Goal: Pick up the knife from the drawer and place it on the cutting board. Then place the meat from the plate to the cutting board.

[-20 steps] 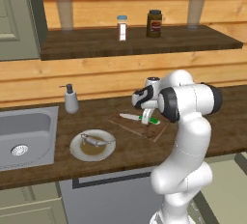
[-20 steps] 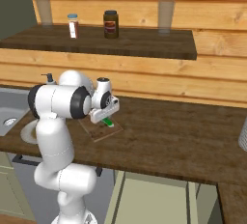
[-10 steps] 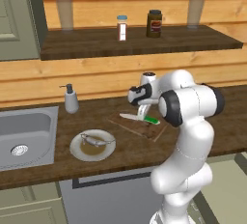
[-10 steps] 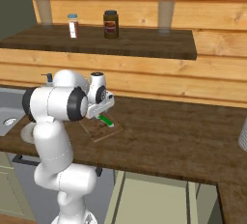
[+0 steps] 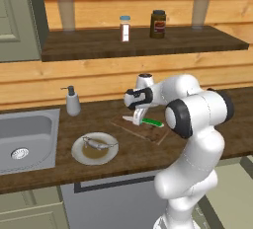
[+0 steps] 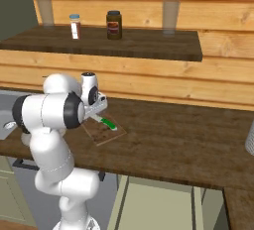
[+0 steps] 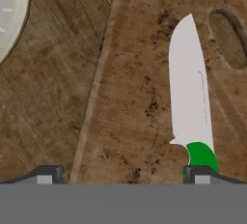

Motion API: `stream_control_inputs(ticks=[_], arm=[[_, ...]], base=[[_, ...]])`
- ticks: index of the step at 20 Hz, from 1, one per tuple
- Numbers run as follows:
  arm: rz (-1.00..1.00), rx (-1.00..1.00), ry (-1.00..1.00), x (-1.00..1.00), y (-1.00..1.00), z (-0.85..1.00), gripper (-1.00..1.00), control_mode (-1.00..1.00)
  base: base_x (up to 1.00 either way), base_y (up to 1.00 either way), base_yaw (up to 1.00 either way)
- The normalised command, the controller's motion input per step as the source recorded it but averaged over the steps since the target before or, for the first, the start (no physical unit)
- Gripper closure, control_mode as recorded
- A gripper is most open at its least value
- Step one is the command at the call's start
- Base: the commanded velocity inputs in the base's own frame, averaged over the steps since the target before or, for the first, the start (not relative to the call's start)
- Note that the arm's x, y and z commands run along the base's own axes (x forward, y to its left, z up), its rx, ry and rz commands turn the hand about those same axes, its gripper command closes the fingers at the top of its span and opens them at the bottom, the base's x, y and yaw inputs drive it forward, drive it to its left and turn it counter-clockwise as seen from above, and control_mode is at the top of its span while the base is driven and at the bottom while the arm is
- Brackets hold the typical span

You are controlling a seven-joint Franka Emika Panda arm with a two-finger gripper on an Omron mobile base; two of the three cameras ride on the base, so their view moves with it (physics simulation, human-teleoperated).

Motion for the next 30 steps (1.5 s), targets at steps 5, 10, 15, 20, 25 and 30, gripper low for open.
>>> stream_control_inputs(ticks=[5,10,15,20,25,30], arm=[[0.01,0.07,-0.02,-0.16,0.52,0.06,-1.0,-1.0],[0.02,0.14,0.0,-0.28,0.54,0.0,-1.0,-1.0],[0.05,0.06,0.0,-0.33,0.44,0.0,-1.0,-1.0],[0.11,0.0,0.0,-0.26,0.27,0.0,-1.0,-1.0],[0.12,0.0,0.0,-0.03,0.39,0.0,-1.0,-1.0],[0.08,0.0,0.0,0.0,0.5,0.0,-1.0,-1.0]], base=[[0.0,0.0,0.0],[0.0,0.0,0.0],[0.0,0.0,0.0],[0.0,0.0,0.0],[0.0,0.0,0.0],[0.0,0.0,0.0]])
